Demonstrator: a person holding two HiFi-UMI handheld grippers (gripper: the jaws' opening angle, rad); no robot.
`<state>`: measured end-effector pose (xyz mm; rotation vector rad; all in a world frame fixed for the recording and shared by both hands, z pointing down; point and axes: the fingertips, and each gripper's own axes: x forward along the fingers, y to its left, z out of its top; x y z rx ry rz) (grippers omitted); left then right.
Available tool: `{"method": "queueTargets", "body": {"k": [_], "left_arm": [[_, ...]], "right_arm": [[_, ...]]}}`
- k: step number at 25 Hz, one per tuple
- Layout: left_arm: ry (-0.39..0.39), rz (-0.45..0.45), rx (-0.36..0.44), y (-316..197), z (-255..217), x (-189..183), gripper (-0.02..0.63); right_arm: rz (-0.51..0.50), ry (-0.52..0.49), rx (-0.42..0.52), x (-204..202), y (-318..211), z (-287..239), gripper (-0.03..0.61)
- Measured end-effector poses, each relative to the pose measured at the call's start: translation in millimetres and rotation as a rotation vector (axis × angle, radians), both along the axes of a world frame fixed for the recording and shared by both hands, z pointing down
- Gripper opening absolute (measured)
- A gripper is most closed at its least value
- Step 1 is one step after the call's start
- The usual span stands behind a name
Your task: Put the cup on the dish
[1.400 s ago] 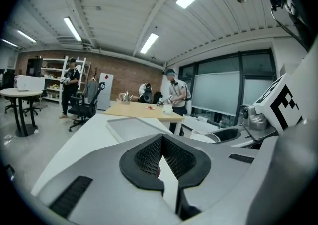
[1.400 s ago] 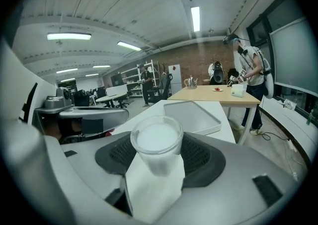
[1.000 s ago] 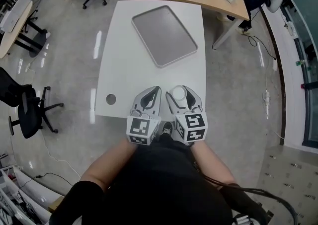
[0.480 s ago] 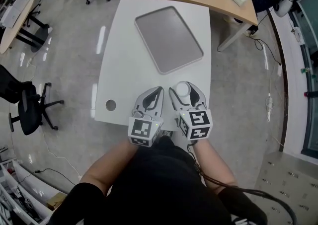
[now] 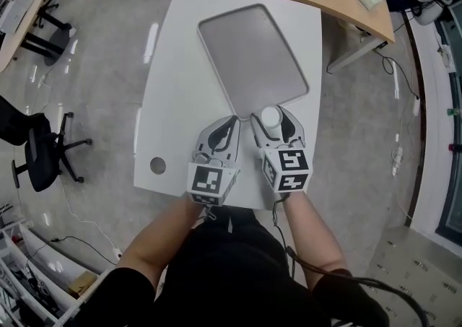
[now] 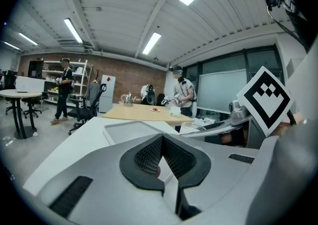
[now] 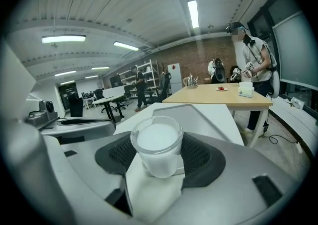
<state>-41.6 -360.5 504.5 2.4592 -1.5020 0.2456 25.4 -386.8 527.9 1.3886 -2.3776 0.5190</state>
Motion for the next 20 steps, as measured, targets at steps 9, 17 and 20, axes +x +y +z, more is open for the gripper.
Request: {"method": "queueTargets", "body": {"k": [9,17,20], "left_arm": [[0.014,-0.048,-0.05,-28,47,-8,0.005],[0.009,-0.064,-0.094,-13,72,-19,0.005],[0.007,-0.069,-0.089,-11,70,-20,0.005]], "right_arm": [[0.019,0.016,-0.013,-6,-65,64,0.252],[0.021,0.062,0.003,-14,-68,88,0.252],[0.027,0.054,0.008,-15,-68,87,0.252]]}}
